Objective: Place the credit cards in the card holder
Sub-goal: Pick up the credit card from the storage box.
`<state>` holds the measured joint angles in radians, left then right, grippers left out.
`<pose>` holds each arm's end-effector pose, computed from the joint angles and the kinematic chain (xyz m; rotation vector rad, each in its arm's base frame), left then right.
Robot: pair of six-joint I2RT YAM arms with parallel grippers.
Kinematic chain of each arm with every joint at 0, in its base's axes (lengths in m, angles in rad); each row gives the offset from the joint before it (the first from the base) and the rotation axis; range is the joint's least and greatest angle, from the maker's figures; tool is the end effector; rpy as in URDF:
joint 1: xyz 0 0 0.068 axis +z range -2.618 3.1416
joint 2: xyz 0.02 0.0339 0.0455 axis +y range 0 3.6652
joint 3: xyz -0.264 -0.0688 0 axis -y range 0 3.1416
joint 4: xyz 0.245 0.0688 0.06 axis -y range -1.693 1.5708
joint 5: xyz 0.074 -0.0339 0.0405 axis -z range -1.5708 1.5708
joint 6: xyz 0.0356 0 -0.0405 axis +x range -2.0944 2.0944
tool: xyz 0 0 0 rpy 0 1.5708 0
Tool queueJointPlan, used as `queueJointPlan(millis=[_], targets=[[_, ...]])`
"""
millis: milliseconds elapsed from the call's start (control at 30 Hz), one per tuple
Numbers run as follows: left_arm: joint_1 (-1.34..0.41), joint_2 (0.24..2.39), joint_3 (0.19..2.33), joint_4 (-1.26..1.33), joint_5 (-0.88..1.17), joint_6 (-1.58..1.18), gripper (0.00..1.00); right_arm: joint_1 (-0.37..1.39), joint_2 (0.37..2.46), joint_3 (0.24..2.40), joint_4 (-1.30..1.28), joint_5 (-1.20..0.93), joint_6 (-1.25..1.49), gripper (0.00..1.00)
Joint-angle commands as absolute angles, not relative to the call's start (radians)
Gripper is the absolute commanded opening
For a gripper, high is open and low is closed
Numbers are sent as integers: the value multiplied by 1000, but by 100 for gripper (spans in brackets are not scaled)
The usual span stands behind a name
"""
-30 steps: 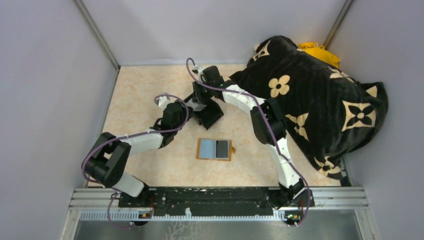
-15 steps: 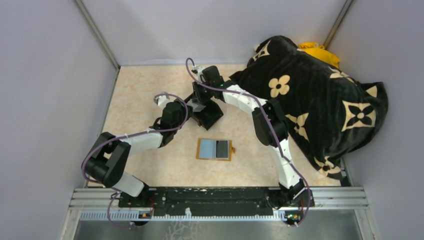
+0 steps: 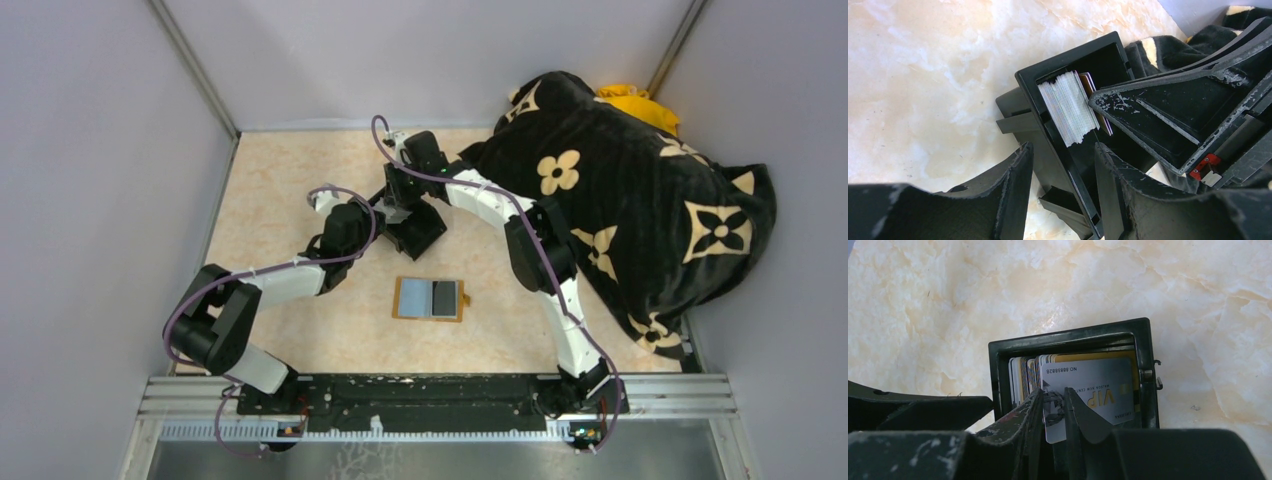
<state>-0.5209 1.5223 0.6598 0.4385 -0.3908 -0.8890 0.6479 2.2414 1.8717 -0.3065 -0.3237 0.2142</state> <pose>0.2753 -0.1423 0.1862 -0.6122 1.9035 -0.5310 0.4064 0.3218 0.2203 -0.6797 2.2368 0.8129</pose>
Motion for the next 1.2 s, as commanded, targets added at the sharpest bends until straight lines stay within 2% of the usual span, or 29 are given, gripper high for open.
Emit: queueJointPlan(millis=[0, 200, 433, 700, 1033, 1167], targets=[[-513, 1511, 678, 448, -378, -891, 55, 665, 2170, 1861, -286, -345, 232, 23], [-510, 1511, 678, 447, -373, -892, 54, 665, 2171, 1861, -287, -352, 235, 25], [-507, 1505, 677, 441, -373, -890, 54, 666, 2169, 1863, -299, -343, 232, 23], [-501, 1509, 676, 442, -366, -888, 55, 664, 2188, 1881, -315, -303, 212, 44], [-484, 1536, 677, 461, -340, -887, 54, 654, 2237, 1893, -338, -297, 212, 46], [-477, 1547, 676, 471, -320, -889, 54, 653, 2237, 1888, -330, -340, 235, 38]])
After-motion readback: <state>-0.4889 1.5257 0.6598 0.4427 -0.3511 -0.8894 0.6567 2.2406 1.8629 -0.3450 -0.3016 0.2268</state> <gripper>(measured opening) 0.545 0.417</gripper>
